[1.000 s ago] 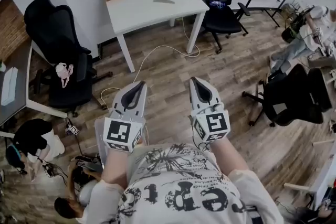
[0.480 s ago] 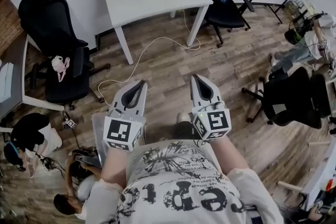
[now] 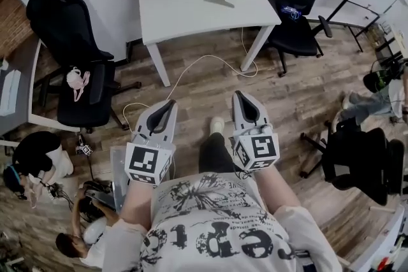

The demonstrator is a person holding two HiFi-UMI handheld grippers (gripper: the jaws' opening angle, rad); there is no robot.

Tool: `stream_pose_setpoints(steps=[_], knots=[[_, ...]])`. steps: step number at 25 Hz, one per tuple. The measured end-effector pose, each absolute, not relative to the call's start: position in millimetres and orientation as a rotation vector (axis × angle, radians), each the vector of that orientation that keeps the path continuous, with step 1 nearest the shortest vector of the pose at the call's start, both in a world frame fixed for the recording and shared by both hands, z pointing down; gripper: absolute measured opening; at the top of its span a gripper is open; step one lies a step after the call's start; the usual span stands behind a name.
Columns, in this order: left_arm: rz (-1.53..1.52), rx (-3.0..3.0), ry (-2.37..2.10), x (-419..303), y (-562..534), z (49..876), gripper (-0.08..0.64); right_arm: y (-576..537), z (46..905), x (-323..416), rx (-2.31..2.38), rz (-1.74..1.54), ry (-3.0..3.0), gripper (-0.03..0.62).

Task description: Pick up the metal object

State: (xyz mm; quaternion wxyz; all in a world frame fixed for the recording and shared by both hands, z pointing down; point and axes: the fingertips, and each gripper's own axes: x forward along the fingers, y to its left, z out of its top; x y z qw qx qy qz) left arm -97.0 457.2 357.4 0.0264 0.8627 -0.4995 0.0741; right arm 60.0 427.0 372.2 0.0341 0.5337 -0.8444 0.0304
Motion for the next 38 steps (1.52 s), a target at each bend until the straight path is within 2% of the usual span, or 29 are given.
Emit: stream_pose_setpoints(steps=[9,15,30,38], knots=[[0.244,2.574,-1.683,-50,257,344,0.012,207,365,104,1.526,0.126,-2.664,-0.009],[0.279,2.539,-1.73,-21,165,348,0.012,105,364,126,1.431,0.113,-2.674,-0.009],[0.28,2.488,-1.707,-37,-7,373,0.012,-67,423,117,1.39,0.218,-2.512,-0.008],[0.204,2.579,-1.607,-60,-125,381,0.012,-168,471,98,1.443,0.389,-2.349,-0.008]])
